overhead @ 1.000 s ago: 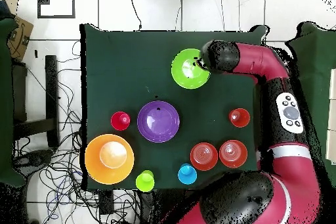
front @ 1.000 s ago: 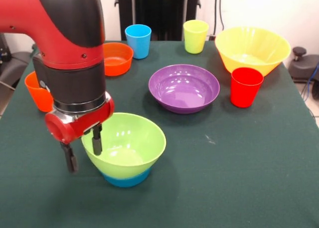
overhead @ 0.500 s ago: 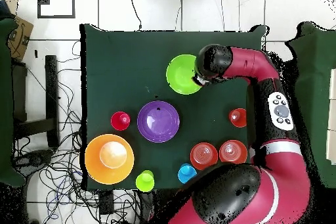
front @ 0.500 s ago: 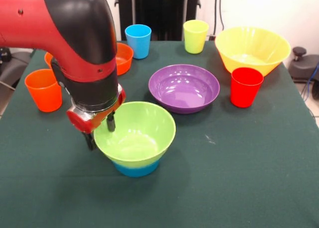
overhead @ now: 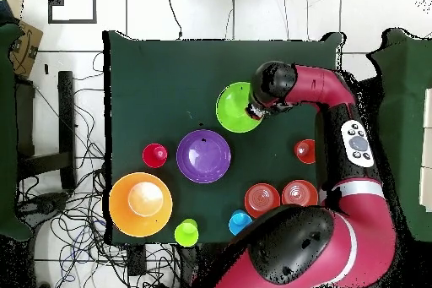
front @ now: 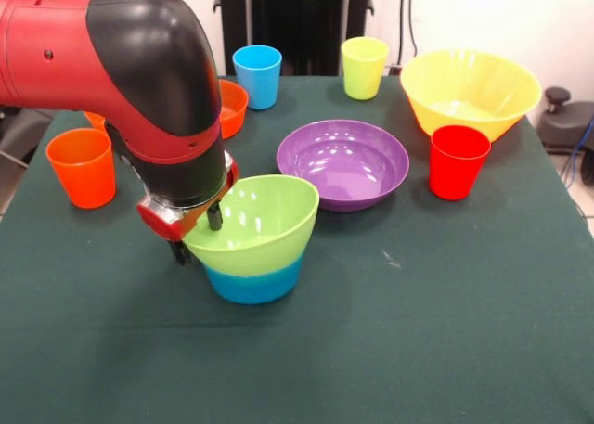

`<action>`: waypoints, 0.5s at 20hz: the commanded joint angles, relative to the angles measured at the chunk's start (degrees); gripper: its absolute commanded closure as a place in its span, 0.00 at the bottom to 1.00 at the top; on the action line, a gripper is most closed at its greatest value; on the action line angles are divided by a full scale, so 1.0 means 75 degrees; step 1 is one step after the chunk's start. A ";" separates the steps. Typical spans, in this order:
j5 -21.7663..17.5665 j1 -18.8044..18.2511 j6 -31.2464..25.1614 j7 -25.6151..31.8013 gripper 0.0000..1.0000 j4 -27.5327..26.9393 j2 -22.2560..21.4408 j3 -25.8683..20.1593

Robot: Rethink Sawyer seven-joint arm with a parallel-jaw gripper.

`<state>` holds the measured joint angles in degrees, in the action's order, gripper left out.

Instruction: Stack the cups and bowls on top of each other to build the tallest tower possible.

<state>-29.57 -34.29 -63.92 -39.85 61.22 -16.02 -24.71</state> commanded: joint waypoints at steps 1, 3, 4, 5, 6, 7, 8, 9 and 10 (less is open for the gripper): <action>-0.0306 -0.0092 0.0046 0.0843 0.00 0.0224 0.0215 -0.0102; -0.0316 -0.0121 0.0346 0.0929 0.00 0.0197 0.0117 -0.0239; -0.0290 -0.0150 0.0407 0.0974 0.00 0.0199 0.0041 -0.0306; -0.0229 -0.0165 0.0476 0.1019 0.00 0.0196 -0.0014 -0.0416; -0.0199 -0.0216 0.0572 0.1086 0.00 0.0246 -0.0093 -0.0502; -0.0169 -0.0266 0.0669 0.1154 0.00 0.0297 -0.0172 -0.0588; -0.0090 -0.0365 0.0765 0.1203 0.00 0.0431 -0.0285 -0.0704; -0.0015 -0.0437 0.0775 0.1215 0.00 0.0547 -0.0421 -0.0780; 0.0092 -0.0493 0.0707 0.1178 0.00 0.0653 -0.0573 -0.0843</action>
<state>-29.07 -36.40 -62.82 -39.85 61.94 -17.06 -26.20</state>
